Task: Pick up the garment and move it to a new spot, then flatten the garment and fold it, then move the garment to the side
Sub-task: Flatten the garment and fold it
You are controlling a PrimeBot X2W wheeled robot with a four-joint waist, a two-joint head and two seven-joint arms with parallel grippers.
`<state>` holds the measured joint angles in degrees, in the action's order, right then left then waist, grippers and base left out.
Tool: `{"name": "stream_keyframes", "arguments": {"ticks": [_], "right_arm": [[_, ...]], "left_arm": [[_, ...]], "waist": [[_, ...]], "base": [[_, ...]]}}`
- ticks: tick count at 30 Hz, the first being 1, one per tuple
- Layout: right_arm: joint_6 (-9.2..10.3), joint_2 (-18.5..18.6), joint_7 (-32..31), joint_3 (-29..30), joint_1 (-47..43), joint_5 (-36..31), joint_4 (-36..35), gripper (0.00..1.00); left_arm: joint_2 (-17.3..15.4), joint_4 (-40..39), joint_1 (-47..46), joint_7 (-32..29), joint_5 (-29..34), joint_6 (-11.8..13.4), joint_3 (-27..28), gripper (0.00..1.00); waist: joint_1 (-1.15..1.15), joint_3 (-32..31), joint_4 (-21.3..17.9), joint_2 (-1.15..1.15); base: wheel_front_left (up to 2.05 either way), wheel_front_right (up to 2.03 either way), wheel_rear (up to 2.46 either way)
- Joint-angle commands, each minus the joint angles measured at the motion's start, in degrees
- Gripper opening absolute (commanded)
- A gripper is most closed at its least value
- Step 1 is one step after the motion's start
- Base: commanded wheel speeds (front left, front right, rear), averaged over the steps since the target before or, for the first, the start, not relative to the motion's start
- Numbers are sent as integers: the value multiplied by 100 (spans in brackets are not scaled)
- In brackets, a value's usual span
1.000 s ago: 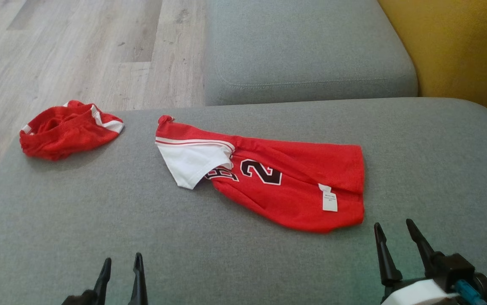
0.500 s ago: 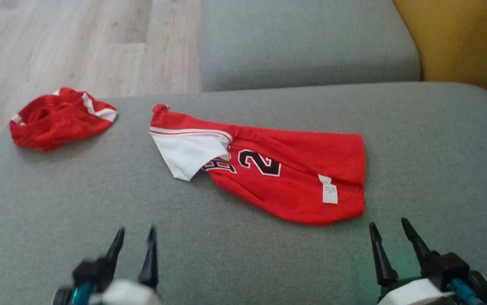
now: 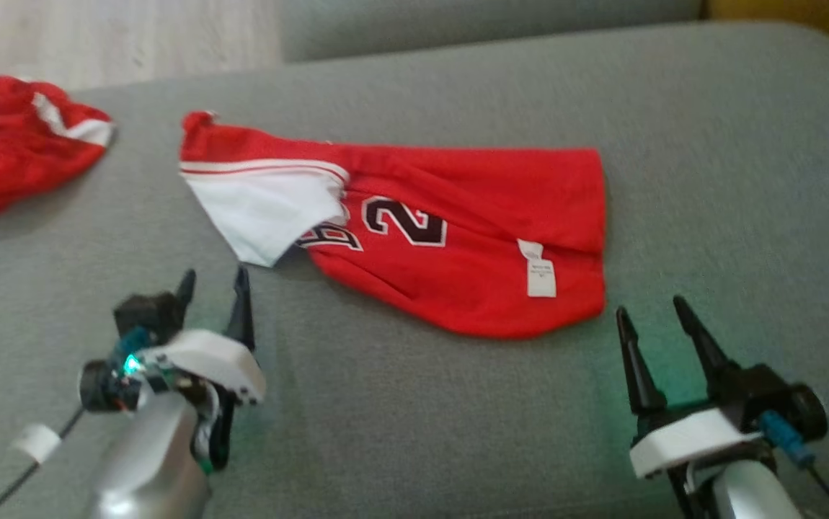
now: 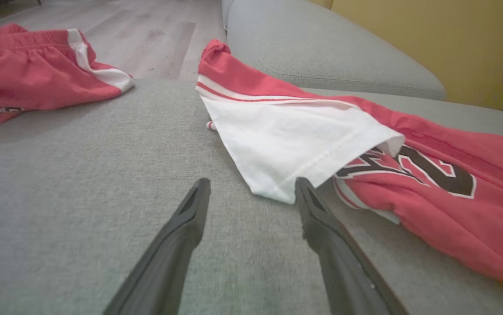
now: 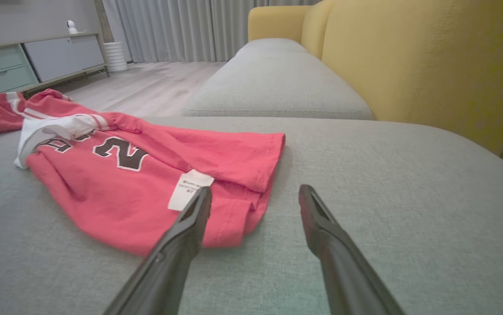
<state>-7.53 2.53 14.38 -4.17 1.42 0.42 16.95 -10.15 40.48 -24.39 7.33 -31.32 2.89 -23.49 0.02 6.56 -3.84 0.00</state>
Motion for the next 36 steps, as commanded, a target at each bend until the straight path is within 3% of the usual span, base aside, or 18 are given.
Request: {"name": "stream_keyframes", "arguments": {"ticks": [1, 17, 18, 21, 30, 36], "right_arm": [[4, 34, 62, -98, 220, -39, -213, 100], [4, 34, 62, -157, 472, 51, -233, 100], [4, 34, 62, -159, 481, 56, -232, 100], [4, 34, 62, -149, 486, 71, -225, 100], [4, 34, 62, 30, 396, 93, -219, 100], [4, 34, 62, 174, 225, 103, -185, 100]], "left_arm": [[-81, 59, -384, 106, -54, -57, 274, 100], [17, 1841, -1574, -81, -41, -481, 66, 100], [25, 1916, -1613, -135, -17, -511, 20, 90], [58, 2072, -1702, -166, 35, -575, -80, 0], [-3, 1932, -1651, 547, 76, -533, -57, 0], [-136, 943, -1178, 749, 206, -366, 10, 0]], "waist": [[-2, 329, -230, 0], [-2, 738, -445, 0], [-2, 744, -454, 0], [-2, 742, -464, 0], [-2, 501, -258, 0], [-2, 163, 91, 0]], "base": [[0, 0, 0], [0, 0, 0], [0, 0, 0], [0, 0, 0], [0, 0, 0], [0, 0, 0]]}}
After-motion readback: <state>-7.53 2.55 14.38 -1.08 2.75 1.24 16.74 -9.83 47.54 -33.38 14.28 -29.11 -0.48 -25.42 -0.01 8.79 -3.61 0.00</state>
